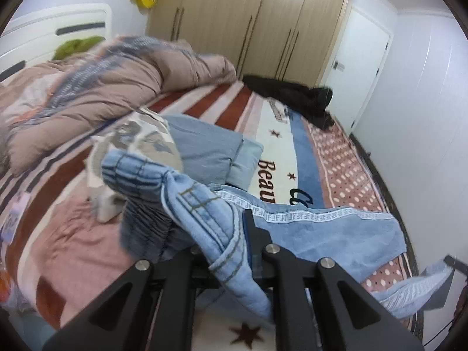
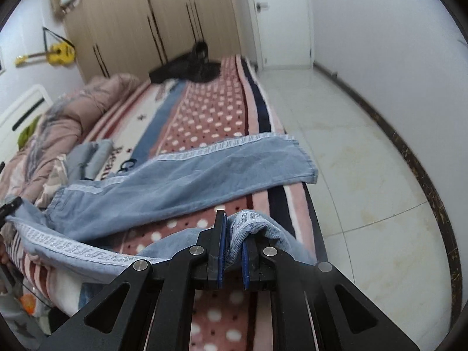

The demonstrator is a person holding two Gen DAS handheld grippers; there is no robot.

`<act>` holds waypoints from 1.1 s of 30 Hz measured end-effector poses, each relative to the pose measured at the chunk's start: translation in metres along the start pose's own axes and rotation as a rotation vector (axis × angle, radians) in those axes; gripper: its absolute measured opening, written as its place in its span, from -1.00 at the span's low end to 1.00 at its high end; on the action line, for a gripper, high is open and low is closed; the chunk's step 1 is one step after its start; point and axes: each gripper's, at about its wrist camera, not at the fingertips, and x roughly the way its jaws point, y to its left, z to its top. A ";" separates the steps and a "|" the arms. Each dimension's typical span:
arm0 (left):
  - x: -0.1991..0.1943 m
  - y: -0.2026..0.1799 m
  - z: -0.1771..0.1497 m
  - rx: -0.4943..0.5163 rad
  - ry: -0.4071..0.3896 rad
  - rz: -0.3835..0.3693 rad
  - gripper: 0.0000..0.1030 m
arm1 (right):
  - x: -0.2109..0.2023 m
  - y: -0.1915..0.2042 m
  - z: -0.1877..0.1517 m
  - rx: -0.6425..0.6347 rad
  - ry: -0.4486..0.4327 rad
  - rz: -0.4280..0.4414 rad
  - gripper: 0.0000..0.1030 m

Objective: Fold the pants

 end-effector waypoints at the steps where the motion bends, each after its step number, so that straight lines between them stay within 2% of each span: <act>1: 0.011 -0.003 0.004 -0.001 0.015 0.003 -0.81 | 0.013 -0.001 0.015 -0.012 0.025 -0.013 -0.93; 4: 0.042 -0.010 0.017 0.020 0.046 0.039 -0.81 | 0.051 -0.005 0.048 -0.007 0.094 -0.035 -0.93; 8: 0.080 -0.016 0.035 0.046 0.079 0.090 -0.79 | 0.097 0.001 0.079 -0.041 0.121 -0.088 -0.93; 11: 0.111 -0.015 0.041 0.045 0.135 0.118 -0.77 | 0.133 0.005 0.099 -0.053 0.147 -0.131 -0.93; 17: 0.157 -0.014 0.039 0.054 0.201 0.192 -0.75 | 0.186 0.014 0.118 -0.088 0.168 -0.203 -0.94; 19: 0.164 -0.012 0.036 0.050 0.233 0.187 -0.65 | 0.200 0.016 0.118 -0.090 0.177 -0.211 -0.92; 20: 0.162 -0.012 0.036 0.050 0.232 0.179 -0.42 | 0.206 0.016 0.116 -0.095 0.184 -0.214 -0.83; 21: 0.156 -0.013 0.036 0.060 0.213 0.180 0.07 | 0.210 0.016 0.114 -0.097 0.193 -0.215 -0.62; 22: 0.148 -0.014 0.037 0.074 0.181 0.192 0.29 | 0.214 0.016 0.112 -0.095 0.205 -0.203 -0.47; 24: 0.126 -0.014 0.043 0.105 0.098 0.214 0.55 | 0.212 0.014 0.108 -0.085 0.215 -0.138 0.09; 26: 0.106 -0.014 0.052 0.127 0.054 0.225 0.57 | 0.200 0.010 0.108 -0.066 0.179 -0.090 0.24; 28: 0.086 -0.011 0.058 0.128 0.025 0.184 0.57 | 0.183 0.001 0.111 -0.029 0.143 -0.039 0.24; 30: 0.064 -0.009 0.058 0.143 -0.004 0.150 0.57 | 0.164 -0.004 0.111 -0.035 0.109 -0.048 0.44; 33: 0.043 -0.009 0.050 0.168 -0.024 0.119 0.62 | 0.134 -0.016 0.102 -0.076 0.052 -0.060 0.56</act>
